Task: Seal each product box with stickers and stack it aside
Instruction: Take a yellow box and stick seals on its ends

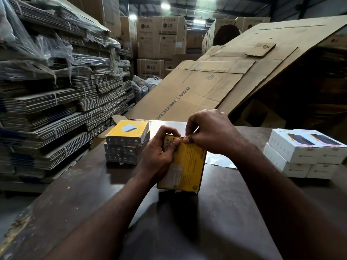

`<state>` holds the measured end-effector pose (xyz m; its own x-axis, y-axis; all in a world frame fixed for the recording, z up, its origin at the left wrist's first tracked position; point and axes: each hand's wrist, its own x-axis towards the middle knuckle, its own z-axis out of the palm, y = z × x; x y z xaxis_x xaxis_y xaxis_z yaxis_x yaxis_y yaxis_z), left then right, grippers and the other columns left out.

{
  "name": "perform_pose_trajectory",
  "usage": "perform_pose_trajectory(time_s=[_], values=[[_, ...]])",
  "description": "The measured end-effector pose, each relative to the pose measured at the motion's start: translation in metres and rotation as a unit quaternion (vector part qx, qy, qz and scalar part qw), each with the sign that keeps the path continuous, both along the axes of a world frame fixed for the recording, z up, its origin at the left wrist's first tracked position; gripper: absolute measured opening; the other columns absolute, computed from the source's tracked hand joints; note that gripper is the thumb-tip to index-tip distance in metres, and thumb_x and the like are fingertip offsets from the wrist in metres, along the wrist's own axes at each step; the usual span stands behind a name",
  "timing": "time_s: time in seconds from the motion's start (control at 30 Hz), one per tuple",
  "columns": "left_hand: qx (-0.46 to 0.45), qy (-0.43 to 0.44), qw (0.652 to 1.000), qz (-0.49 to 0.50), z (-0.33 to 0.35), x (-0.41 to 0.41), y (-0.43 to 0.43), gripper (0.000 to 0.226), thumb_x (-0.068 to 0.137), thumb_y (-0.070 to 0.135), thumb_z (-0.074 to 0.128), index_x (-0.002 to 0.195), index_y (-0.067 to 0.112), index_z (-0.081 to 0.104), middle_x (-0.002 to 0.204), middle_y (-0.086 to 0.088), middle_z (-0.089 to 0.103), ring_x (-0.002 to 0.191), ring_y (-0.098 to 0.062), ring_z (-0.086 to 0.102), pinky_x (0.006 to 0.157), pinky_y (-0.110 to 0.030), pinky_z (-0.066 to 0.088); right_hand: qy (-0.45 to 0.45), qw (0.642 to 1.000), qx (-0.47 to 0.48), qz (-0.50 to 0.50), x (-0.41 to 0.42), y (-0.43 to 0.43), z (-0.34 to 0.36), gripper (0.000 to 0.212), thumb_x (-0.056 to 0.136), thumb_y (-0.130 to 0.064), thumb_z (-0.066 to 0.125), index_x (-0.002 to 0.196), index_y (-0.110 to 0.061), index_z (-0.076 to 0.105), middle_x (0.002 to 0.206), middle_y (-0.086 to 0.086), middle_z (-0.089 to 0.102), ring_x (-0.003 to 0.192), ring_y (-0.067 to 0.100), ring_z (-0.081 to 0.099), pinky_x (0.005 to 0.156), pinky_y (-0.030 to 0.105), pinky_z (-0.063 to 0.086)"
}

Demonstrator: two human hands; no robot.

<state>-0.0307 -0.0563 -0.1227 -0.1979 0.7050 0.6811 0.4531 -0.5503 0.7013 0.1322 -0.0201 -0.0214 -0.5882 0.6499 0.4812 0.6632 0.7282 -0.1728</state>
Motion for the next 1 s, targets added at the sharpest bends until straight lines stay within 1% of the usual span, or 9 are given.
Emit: perform_pose_trajectory(time_s=[0.27, 0.4, 0.47, 0.57, 0.67, 0.77, 0.87, 0.93, 1.0], values=[[0.002, -0.005, 1.000, -0.012, 0.002, 0.004, -0.002, 0.006, 0.093, 0.039, 0.057, 0.097, 0.035, 0.054, 0.093, 0.020, 0.061, 0.082, -0.005, 0.059, 0.073, -0.044, 0.052, 0.010, 1.000, -0.004, -0.022, 0.000, -0.003, 0.001, 0.013, 0.078, -0.037, 0.081, 0.083, -0.027, 0.076, 0.089, -0.009, 0.071, 0.087, 0.010, 0.062, 0.068, 0.024, 0.044], [0.011, -0.002, 1.000, -0.018, 0.001, 0.006, -0.002, 0.011, 0.091, 0.043, 0.055, 0.098, 0.035, 0.055, 0.094, 0.017, 0.061, 0.085, -0.009, 0.060, 0.073, -0.039, 0.052, 0.001, 0.999, -0.022, -0.037, 0.001, -0.007, 0.005, 0.011, 0.076, -0.037, 0.081, 0.080, -0.028, 0.076, 0.084, -0.011, 0.069, 0.085, 0.009, 0.060, 0.059, 0.019, 0.038], [0.023, 0.008, 0.999, -0.021, 0.001, 0.009, -0.004, 0.007, 0.091, 0.039, 0.055, 0.096, 0.035, 0.056, 0.095, 0.014, 0.062, 0.088, -0.009, 0.060, 0.075, -0.034, 0.050, 0.004, 0.997, -0.053, -0.054, 0.004, -0.010, 0.011, 0.012, 0.072, -0.035, 0.082, 0.079, -0.027, 0.076, 0.078, -0.013, 0.067, 0.082, 0.010, 0.060, 0.058, 0.020, 0.040], [0.032, -0.011, 0.998, -0.048, 0.000, 0.016, -0.006, 0.007, 0.093, 0.024, 0.055, 0.090, 0.030, 0.057, 0.100, 0.015, 0.065, 0.093, -0.005, 0.061, 0.077, -0.023, 0.049, 0.036, 0.983, -0.170, -0.062, 0.012, -0.008, 0.020, 0.021, 0.067, -0.028, 0.087, 0.085, -0.023, 0.078, 0.078, -0.010, 0.069, 0.081, 0.011, 0.061, 0.065, 0.027, 0.051], [0.043, -0.042, 0.995, -0.078, -0.003, 0.018, -0.006, 0.005, 0.094, 0.028, 0.053, 0.093, 0.025, 0.057, 0.102, 0.020, 0.065, 0.095, -0.002, 0.061, 0.080, -0.022, 0.048, 0.061, 0.945, -0.320, -0.041, 0.016, 0.002, 0.017, 0.029, 0.074, -0.021, 0.085, 0.099, -0.012, 0.072, 0.098, 0.000, 0.069, 0.099, 0.018, 0.061, 0.084, 0.035, 0.054], [0.049, -0.056, 0.993, -0.086, -0.007, 0.016, -0.004, 0.012, 0.092, 0.038, 0.050, 0.094, 0.029, 0.058, 0.105, 0.018, 0.065, 0.096, -0.007, 0.061, 0.080, -0.034, 0.049, 0.112, 0.880, -0.462, -0.003, 0.015, 0.017, -0.001, 0.018, 0.078, -0.015, 0.077, 0.094, -0.013, 0.070, 0.097, 0.004, 0.067, 0.099, 0.023, 0.060, 0.077, 0.033, 0.047], [0.055, -0.068, 0.993, -0.082, -0.012, 0.014, -0.001, 0.010, 0.093, 0.040, 0.051, 0.095, 0.042, 0.060, 0.105, 0.011, 0.065, 0.097, -0.020, 0.061, 0.081, -0.056, 0.050, 0.201, 0.788, -0.580, 0.041, 0.010, 0.031, -0.022, 0.033, 0.065, -0.019, 0.076, 0.095, -0.007, 0.070, 0.103, 0.015, 0.066, 0.093, 0.027, 0.064, 0.072, 0.031, 0.050], [0.058, -0.061, 0.994, -0.070, -0.012, 0.012, 0.000, 0.011, 0.094, 0.041, 0.050, 0.096, 0.044, 0.059, 0.105, 0.010, 0.064, 0.098, -0.023, 0.062, 0.081, -0.062, 0.050, 0.236, 0.764, -0.599, 0.044, 0.006, 0.035, -0.028, 0.035, 0.063, -0.016, 0.076, 0.095, -0.005, 0.069, 0.111, 0.018, 0.061, 0.096, 0.028, 0.063, 0.068, 0.030, 0.053], [0.054, -0.051, 0.996, -0.058, -0.013, 0.011, 0.000, 0.011, 0.094, 0.043, 0.048, 0.097, 0.045, 0.058, 0.105, 0.009, 0.063, 0.097, -0.023, 0.061, 0.080, -0.061, 0.050, 0.261, 0.749, -0.608, 0.044, 0.003, 0.039, -0.030, 0.025, 0.070, -0.011, 0.074, 0.093, -0.005, 0.068, 0.111, 0.018, 0.060, 0.092, 0.027, 0.063, 0.063, 0.030, 0.054]])
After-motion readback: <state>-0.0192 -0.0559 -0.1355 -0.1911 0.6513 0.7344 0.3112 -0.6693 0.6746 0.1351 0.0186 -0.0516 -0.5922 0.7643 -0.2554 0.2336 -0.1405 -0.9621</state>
